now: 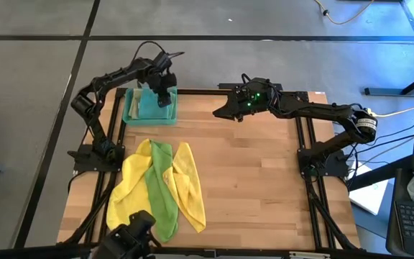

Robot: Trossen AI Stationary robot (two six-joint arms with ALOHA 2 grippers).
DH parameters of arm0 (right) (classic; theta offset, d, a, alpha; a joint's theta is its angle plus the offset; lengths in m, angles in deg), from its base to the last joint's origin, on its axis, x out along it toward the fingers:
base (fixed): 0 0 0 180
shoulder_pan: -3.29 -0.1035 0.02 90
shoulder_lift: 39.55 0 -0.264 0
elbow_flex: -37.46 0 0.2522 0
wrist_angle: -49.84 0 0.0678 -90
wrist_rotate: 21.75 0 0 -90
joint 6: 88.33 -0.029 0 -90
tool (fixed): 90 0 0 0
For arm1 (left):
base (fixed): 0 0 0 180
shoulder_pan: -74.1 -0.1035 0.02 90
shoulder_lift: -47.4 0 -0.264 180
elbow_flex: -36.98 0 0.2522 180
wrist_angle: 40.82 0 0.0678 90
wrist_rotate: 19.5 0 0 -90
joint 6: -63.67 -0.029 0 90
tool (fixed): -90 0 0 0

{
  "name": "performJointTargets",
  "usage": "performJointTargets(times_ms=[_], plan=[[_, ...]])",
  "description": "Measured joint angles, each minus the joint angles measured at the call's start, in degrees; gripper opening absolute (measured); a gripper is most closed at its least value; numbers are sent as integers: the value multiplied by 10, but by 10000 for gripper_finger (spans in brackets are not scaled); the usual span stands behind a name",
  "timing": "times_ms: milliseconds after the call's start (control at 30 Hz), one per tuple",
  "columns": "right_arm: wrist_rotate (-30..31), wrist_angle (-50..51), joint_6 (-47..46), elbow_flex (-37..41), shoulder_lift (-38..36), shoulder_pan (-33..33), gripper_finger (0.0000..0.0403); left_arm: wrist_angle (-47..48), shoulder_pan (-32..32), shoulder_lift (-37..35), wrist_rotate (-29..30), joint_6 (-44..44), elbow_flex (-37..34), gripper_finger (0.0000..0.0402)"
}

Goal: Fold microfiber towels
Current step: Fold the right yellow microfiber cloth

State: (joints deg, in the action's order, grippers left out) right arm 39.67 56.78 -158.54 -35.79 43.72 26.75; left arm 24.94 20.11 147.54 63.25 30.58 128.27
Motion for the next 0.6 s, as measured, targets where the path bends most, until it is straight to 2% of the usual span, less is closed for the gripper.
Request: performJointTargets(times_ms=[233,300,467,533,600], plan=[[0,5,0,0,0,0,138,-126,10,0,86,-71,-43,175],[0,12,-1,0,0,-2,138,-162,10,0,81,-71,-50,175],[0,20,-1,0,0,-10,138,-224,18,11,17,-44,-52,175],[2,20,-5,0,0,-13,138,-233,28,11,23,-39,-52,175],[3,20,-7,0,0,-13,138,-226,39,9,61,-51,-51,175]])
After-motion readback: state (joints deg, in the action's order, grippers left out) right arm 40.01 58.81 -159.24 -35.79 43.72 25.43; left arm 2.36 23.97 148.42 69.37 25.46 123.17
